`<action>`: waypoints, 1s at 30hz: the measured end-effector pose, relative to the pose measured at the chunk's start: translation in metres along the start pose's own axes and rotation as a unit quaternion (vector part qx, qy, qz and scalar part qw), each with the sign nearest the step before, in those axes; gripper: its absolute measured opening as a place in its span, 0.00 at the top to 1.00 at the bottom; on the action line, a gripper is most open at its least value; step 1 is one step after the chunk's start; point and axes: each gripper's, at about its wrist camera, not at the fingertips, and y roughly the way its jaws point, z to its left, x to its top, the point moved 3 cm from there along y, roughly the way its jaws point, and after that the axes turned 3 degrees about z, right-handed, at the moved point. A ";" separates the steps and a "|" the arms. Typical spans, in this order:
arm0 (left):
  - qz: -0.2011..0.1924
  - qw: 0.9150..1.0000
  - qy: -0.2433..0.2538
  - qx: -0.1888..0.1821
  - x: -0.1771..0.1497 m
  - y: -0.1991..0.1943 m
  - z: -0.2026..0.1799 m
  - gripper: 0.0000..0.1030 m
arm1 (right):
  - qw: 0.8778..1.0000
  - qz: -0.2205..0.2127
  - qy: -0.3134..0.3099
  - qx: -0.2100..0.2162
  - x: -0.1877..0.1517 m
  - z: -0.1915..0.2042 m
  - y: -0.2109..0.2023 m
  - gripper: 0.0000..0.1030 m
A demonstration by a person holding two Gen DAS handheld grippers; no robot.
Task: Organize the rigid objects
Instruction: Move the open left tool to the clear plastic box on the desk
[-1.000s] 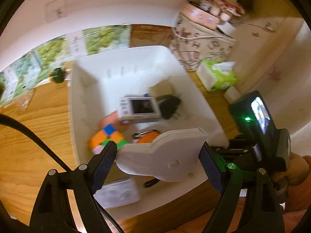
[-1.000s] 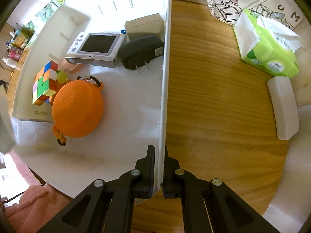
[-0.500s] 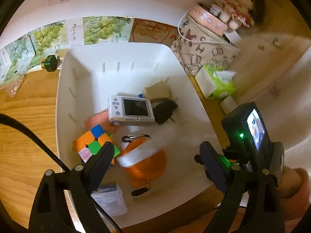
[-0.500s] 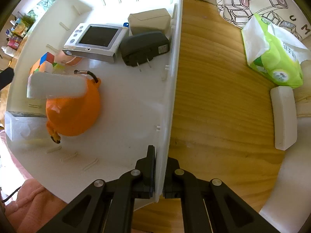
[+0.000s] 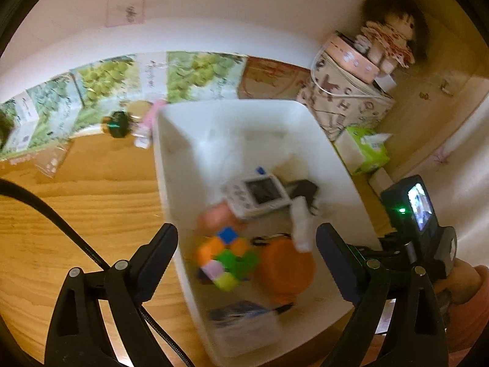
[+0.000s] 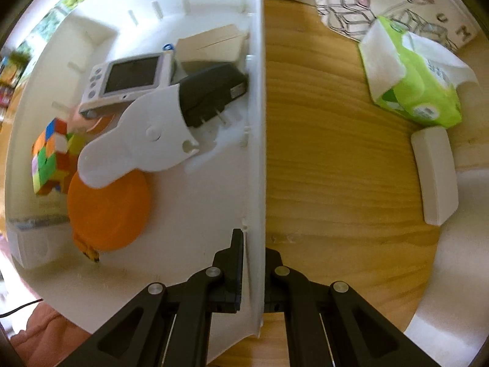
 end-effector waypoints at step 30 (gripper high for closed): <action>0.057 0.989 -0.040 0.127 0.057 0.021 0.259 0.09 | 0.988 0.004 0.154 -0.014 0.001 -0.019 0.004 0.83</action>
